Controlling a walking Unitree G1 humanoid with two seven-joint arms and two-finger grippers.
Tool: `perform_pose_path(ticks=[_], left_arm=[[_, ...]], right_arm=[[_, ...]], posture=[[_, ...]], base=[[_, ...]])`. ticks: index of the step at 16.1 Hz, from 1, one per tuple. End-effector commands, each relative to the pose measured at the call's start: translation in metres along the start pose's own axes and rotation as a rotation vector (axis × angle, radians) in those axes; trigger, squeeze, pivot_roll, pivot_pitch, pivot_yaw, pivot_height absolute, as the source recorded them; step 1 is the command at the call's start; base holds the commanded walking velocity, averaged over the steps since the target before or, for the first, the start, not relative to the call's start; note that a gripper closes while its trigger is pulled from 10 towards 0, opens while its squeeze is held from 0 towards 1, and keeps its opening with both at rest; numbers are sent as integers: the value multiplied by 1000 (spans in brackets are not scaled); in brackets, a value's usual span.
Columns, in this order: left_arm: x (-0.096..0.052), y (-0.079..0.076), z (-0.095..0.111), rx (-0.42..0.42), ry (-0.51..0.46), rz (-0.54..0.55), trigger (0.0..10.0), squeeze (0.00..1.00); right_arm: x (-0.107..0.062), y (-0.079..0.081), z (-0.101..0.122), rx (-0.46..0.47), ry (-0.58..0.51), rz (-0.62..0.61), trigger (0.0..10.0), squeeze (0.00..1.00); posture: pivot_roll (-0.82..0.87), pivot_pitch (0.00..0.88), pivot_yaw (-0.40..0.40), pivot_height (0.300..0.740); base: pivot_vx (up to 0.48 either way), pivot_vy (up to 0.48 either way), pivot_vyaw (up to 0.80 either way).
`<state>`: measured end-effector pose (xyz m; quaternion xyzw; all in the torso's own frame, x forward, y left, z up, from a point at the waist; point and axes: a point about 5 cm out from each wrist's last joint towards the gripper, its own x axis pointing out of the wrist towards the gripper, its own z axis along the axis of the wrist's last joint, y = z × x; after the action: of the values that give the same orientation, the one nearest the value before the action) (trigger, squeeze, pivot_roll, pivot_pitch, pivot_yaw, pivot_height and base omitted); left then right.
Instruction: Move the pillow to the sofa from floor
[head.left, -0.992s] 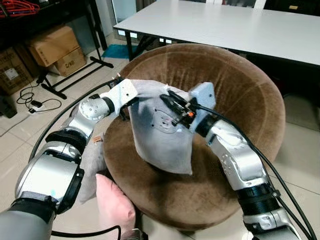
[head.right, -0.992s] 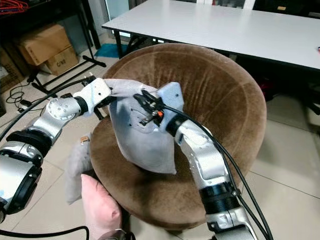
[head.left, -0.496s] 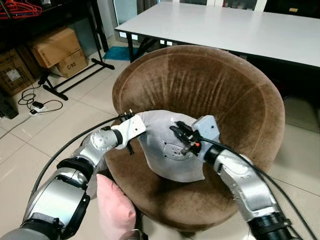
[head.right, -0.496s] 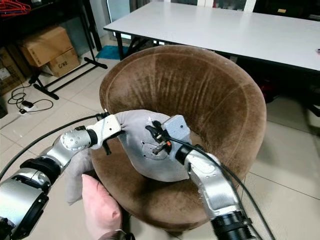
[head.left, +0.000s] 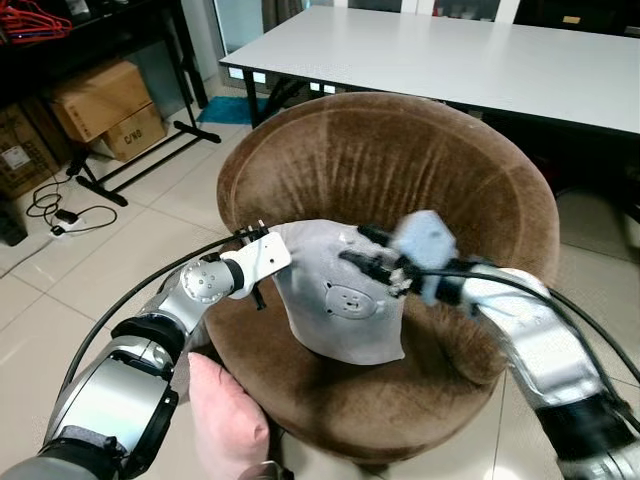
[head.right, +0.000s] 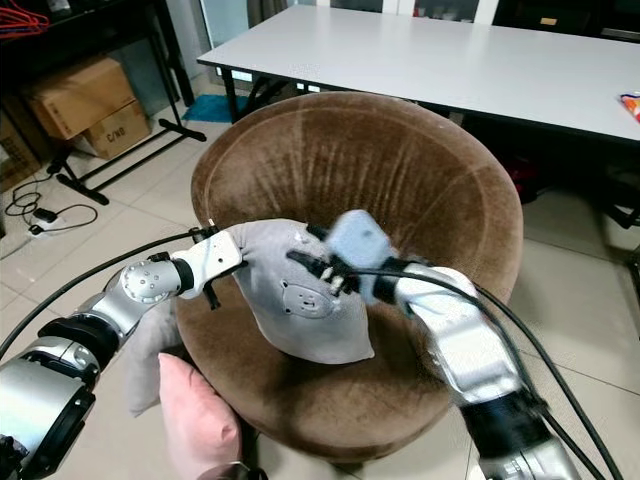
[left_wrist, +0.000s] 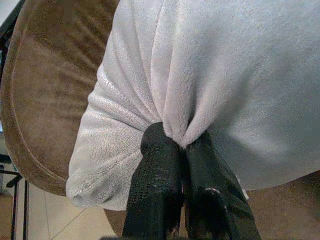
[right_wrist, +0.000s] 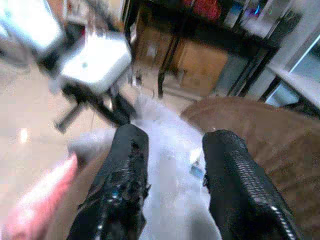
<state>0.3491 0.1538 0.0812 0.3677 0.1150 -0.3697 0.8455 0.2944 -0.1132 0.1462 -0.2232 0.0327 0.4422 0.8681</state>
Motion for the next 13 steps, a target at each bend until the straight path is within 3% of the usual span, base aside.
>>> perform_pose_path(ticks=[1,4,7,8,9,13], left_arm=[[0,-3,0,28,5,-29,0,0],[1,-7,1,49,-6,-59,0,0],[1,-11,2,79,-20,-93,0,0],[0,-13,1,94,-22,-106,0,0],[-1,-17,0,111,-23,-126,0,0],[-2,-23,-3,121,-31,-150,0,0]], right_arm=[[5,-3,-8,-31,73,-12,10000,1000],[23,-3,-9,-81,174,88,10000,1000],[36,-9,-20,-160,314,106,10000,1000],[37,-11,-29,-186,386,111,10000,580],[35,-13,-41,-190,482,96,10000,0],[27,-15,-62,-189,617,63,10000,0]], posture=[[-79,0,82,740],[-59,0,66,740],[-46,0,54,740],[-44,0,52,740],[-41,0,48,740],[-39,0,48,740]], base=[[0,0,0],[0,0,0],[0,0,0],[0,0,0],[0,0,0],[0,0,0]])
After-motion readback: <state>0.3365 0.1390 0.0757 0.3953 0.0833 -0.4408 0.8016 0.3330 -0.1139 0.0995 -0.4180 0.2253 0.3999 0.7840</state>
